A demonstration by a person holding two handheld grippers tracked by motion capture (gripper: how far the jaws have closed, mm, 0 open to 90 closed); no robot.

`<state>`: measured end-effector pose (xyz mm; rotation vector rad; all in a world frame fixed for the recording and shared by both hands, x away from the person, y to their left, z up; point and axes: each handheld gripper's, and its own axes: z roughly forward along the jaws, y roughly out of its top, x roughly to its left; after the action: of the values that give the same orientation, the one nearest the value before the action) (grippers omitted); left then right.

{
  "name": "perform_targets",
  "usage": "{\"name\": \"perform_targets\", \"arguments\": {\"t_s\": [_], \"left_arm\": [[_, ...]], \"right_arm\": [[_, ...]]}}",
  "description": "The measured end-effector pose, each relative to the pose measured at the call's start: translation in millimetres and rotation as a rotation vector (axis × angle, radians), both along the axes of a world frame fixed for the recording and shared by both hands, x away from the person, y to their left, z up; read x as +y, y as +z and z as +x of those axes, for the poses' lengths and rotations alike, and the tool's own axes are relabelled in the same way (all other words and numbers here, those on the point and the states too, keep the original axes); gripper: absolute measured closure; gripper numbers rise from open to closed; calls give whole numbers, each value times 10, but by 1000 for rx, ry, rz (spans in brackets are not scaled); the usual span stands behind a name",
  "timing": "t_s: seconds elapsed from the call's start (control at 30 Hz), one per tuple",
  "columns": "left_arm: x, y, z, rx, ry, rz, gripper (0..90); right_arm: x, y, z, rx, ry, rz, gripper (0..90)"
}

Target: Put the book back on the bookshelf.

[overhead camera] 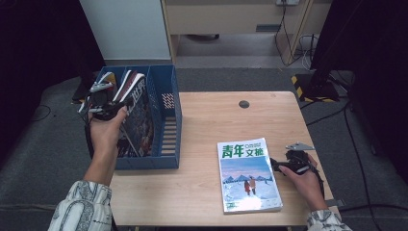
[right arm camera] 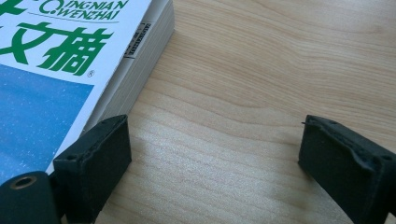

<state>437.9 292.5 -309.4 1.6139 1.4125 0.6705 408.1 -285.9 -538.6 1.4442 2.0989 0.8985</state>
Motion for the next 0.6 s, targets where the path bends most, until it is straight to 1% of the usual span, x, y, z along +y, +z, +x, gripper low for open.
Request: {"name": "perform_targets", "arguments": {"t_s": [0.17, 0.3, 0.33, 0.5, 0.6], "left_arm": [[-29, -19, 85, -5, 9, -22, 822], [-42, -7, 137, -8, 27, -4, 822], [-40, -8, 156, -4, 24, -6, 822], [-23, -49, 218, 0, 40, -15, 822], [-26, -65, 230, 1, 41, -9, 822]], "right_arm": [[-1, 0, 0, 0, 1, 0, 93], [2, 0, 0, 0, -1, 3, 93], [2, 0, 0, 0, -1, 3, 93], [2, 0, 1, 1, -1, 3, 92], [1, 0, 1, 1, 0, 3, 92]]}}
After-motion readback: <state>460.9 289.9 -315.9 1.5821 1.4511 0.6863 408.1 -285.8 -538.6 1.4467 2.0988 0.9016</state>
